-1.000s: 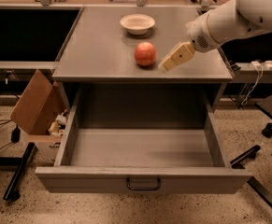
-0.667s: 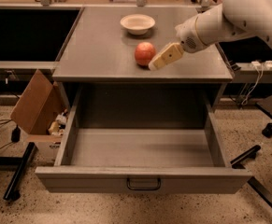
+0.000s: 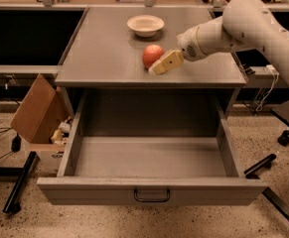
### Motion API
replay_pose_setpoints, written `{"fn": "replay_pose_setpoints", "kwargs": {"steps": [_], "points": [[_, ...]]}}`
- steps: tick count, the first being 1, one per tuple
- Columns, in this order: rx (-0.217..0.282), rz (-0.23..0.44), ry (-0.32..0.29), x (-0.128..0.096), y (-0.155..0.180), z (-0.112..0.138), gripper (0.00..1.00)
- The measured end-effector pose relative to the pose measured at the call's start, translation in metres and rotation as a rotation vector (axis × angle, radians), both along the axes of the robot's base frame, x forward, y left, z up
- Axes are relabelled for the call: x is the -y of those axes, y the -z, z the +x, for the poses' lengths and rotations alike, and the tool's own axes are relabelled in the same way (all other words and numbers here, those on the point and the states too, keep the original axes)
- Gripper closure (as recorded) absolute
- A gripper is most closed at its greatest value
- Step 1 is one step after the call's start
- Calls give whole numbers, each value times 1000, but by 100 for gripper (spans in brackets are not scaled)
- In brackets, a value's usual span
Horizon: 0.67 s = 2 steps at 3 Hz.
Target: Place apple into top drawer
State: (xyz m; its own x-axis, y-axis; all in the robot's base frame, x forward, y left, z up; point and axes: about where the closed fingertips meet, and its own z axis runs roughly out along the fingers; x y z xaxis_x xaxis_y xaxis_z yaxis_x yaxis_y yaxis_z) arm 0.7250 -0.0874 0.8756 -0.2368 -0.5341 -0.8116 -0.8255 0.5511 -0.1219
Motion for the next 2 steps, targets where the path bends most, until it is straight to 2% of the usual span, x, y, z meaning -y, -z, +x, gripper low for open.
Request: {"fn": "replay_pose_setpoints", "kwargs": {"steps": [1, 2], "points": [[-6, 30, -14, -13, 7, 9, 15], [-9, 49, -29, -23, 12, 14, 37]]}}
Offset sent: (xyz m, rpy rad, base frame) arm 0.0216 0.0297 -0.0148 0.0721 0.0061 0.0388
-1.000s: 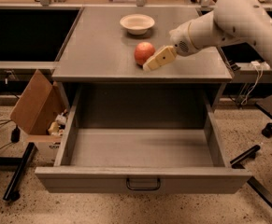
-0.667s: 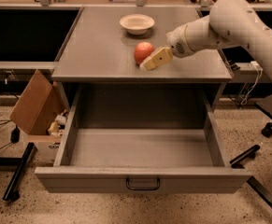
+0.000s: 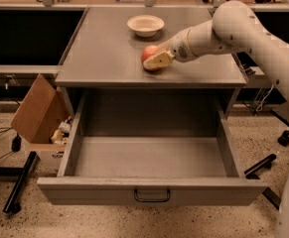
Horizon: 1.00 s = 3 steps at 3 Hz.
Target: Place apple into top drawer
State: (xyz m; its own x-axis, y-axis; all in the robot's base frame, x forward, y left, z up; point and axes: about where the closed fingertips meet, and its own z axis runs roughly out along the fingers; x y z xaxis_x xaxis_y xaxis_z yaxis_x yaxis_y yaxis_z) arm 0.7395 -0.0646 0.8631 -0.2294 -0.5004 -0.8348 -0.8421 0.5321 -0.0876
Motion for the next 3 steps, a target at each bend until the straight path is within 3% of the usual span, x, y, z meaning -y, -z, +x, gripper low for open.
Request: {"fn": "replay_pose_setpoints", "kwargs": {"steps": [1, 2, 3], "points": [[-2, 15, -21, -10, 5, 4, 61], [46, 18, -52, -8, -15, -14, 85], [62, -11, -82, -1, -40, -55, 100]]}}
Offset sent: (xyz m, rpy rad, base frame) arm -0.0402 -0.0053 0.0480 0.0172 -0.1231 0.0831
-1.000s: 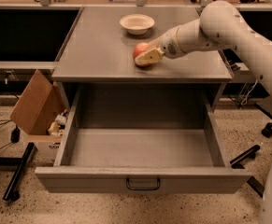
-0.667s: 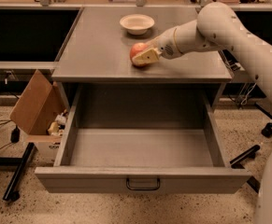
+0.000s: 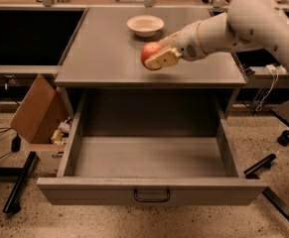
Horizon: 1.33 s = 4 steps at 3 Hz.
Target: Place apple into top drawer
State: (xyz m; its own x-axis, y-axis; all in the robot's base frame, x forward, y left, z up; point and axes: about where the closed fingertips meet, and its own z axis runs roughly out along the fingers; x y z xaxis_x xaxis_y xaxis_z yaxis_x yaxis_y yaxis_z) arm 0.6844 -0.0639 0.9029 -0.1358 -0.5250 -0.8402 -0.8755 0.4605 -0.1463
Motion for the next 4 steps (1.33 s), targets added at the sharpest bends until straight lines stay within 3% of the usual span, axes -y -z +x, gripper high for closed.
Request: {"fn": "replay_pose_setpoints", "kwargs": {"steps": [1, 3, 4], "points": [[-59, -12, 10, 7, 3, -45, 100], [-42, -30, -2, 8, 10, -52, 100], [-19, -72, 3, 16, 31, -75, 100]]}}
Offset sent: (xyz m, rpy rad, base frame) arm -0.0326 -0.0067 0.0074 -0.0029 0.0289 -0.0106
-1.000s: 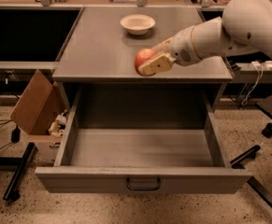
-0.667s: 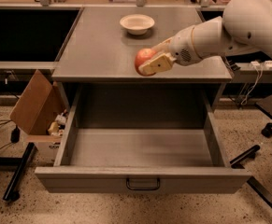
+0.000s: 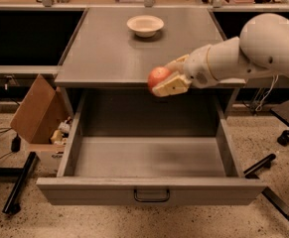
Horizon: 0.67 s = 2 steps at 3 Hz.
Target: Place apple into top drawer
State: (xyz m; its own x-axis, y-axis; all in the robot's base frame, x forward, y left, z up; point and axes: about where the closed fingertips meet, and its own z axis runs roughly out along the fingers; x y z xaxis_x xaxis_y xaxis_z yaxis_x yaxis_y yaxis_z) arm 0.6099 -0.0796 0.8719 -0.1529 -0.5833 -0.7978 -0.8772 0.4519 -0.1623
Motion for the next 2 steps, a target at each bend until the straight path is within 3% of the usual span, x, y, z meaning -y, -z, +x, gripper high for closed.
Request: {"fn": "replay_pose_setpoints", "kwargs": {"steps": [1, 2], "points": [[-28, -44, 14, 8, 40, -33, 100], [-113, -103, 13, 13, 87, -62, 100]]}}
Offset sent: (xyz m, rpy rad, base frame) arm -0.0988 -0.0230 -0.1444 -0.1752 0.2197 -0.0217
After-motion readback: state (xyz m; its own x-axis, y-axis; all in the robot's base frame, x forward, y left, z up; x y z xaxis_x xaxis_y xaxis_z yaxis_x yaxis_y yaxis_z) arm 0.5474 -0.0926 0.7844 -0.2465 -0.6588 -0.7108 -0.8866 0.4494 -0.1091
